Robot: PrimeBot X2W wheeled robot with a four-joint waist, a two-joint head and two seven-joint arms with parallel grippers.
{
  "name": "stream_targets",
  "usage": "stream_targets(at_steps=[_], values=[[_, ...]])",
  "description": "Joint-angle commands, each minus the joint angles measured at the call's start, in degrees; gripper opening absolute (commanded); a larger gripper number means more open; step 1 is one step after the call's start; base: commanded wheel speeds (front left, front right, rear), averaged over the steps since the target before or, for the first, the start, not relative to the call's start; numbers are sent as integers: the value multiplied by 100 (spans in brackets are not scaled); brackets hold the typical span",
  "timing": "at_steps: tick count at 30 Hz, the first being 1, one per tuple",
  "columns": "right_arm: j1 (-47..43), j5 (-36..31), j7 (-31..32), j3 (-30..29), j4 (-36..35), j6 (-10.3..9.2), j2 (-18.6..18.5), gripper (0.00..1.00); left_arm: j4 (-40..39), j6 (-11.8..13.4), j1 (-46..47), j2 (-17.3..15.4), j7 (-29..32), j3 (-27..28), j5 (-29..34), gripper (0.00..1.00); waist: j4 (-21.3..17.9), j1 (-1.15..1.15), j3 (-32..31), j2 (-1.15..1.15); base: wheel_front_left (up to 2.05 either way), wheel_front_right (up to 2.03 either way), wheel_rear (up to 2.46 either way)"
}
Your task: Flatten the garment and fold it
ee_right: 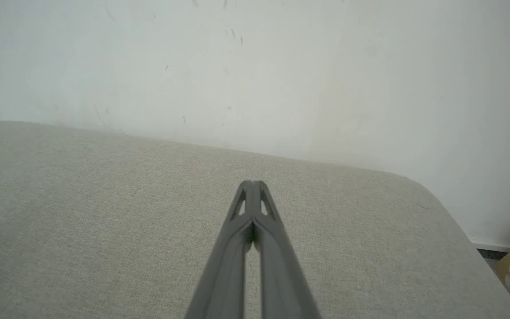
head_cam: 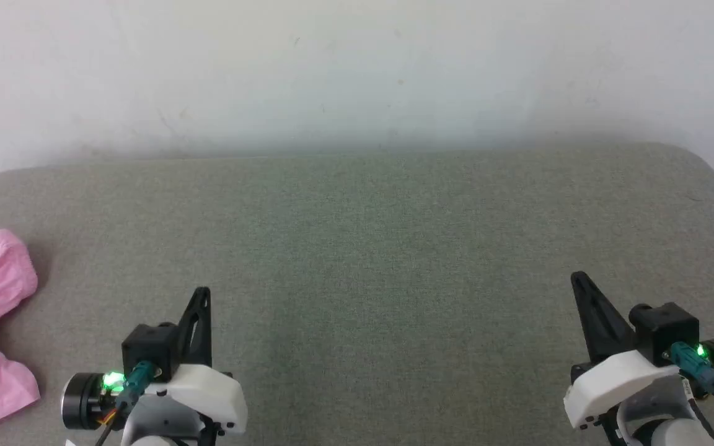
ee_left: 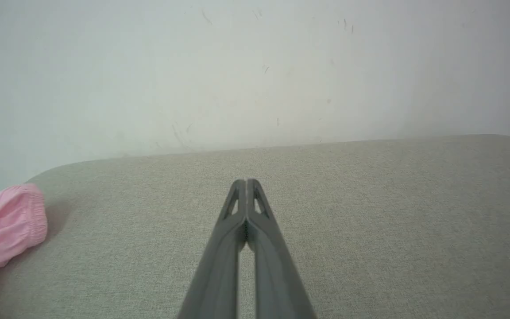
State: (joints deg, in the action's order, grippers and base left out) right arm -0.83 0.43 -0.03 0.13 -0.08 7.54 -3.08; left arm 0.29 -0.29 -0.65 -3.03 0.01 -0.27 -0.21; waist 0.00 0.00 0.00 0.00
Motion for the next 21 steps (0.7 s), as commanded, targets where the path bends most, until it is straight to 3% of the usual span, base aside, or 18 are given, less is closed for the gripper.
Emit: stream_targets(at_steps=[1,21], values=[[83,-43,3,-13,8,-5,21,0,-29,29,65,15,-1,27,21,0,0,0,0,0,0,0,0],[83,-43,3,-13,8,-5,21,0,-29,29,65,15,-1,27,21,0,0,0,0,0,0,0,0]])
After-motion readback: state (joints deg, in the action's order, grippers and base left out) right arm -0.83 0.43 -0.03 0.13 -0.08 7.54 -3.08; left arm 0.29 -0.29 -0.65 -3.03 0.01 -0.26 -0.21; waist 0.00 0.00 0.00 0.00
